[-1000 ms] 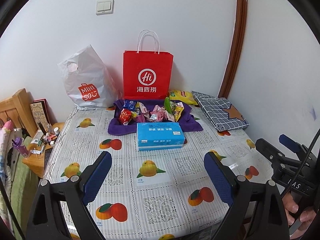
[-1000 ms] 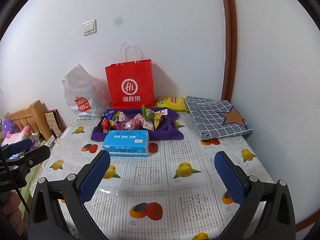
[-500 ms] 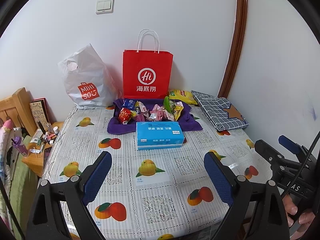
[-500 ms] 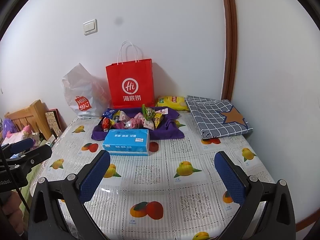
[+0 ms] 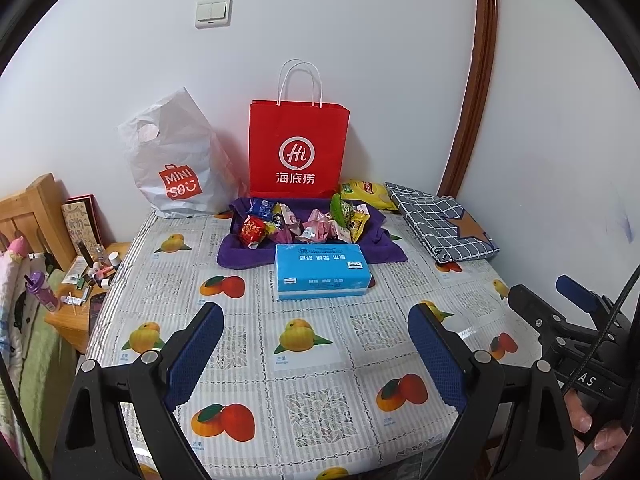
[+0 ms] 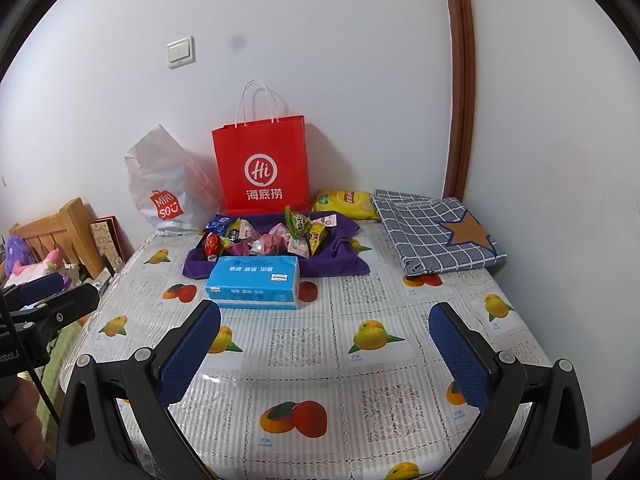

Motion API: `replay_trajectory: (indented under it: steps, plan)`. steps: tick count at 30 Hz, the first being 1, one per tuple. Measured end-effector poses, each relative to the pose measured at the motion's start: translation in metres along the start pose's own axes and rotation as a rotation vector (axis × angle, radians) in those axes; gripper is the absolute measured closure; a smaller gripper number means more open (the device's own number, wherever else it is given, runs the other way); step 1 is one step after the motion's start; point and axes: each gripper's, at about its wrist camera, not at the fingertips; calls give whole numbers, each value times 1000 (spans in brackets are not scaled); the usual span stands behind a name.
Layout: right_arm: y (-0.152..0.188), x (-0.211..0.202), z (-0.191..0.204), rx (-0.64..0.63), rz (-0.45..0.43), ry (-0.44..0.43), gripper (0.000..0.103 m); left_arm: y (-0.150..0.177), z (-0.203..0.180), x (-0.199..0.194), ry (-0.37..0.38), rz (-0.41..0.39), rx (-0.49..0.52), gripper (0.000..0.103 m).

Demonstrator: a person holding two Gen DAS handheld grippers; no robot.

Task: Organize snacks

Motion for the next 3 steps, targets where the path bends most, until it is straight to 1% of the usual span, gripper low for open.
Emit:
replay_trajectory:
  steps: [3]
  plan:
    - [1, 0, 0, 2, -4, -3, 0, -1, 0, -2, -3, -9, 5, 9]
Point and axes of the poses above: each gripper's, at about its wrist camera, not at the fingertips, and x roughly the way its jaws point, z to its left, y to its underside, and after that the axes turned 15 degrees about -z, right-handed
